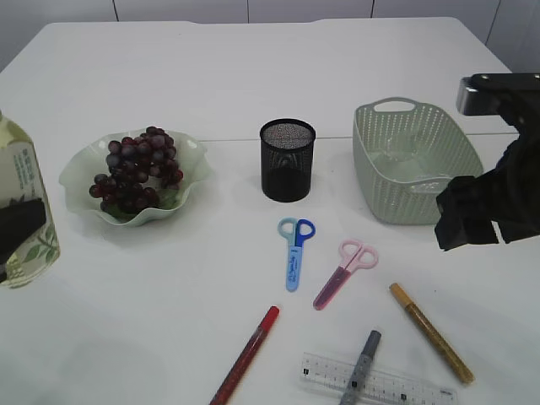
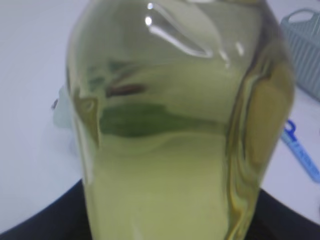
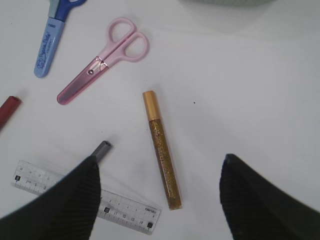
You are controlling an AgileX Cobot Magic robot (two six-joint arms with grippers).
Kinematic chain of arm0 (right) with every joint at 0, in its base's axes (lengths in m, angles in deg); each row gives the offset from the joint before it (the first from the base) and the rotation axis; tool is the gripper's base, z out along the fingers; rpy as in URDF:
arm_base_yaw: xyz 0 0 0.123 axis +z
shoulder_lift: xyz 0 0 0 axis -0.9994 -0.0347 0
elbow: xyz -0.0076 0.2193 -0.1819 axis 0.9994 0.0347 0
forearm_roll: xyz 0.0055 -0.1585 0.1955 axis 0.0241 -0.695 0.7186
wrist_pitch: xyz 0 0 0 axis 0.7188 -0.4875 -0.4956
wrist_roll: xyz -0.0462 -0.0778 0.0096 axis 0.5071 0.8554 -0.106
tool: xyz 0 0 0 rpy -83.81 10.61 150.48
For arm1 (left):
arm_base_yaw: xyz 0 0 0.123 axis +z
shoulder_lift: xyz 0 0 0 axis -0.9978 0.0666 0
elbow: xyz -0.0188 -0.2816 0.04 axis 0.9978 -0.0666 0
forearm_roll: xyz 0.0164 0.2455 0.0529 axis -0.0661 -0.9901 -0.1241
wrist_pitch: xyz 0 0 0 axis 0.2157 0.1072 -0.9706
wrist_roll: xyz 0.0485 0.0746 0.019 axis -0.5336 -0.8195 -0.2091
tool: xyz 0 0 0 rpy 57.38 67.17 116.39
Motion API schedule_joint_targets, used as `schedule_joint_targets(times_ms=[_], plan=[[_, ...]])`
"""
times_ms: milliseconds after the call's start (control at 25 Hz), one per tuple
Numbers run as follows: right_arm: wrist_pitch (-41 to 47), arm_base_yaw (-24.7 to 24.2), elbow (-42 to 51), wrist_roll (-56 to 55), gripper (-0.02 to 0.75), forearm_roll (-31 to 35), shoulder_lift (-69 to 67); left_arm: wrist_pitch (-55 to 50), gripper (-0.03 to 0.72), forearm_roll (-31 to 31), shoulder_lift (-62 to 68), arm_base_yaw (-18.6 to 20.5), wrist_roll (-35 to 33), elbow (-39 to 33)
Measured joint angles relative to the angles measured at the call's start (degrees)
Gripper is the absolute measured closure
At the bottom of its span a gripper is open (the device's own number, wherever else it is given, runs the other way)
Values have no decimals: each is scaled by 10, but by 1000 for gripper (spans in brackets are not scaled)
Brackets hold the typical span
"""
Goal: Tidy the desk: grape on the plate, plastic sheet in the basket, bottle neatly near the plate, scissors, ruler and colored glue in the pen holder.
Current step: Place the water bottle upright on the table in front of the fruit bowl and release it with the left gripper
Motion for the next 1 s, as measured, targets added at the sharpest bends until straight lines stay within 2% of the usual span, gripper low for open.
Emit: schedule_joint_targets(times_ms=[160,280,400,520,680,1000], plan=[[-4,0,0,0,193,0,0,125,251,-92,37,0,74,-5],[-6,0,0,0,193,0,0,222,251,-150,97,0,89,-5],[-6,0,0,0,193,0,0,329,251,-182,173,0,91,-5],[-6,0,0,0,193,0,0,378,251,-192,250,0,91,-4],[-7,0,0,0,194,-3,0,379,251,-185,326,0,92,0],[-7,0,0,0,193,-3,0,381,251,-175,383,0,91,44]])
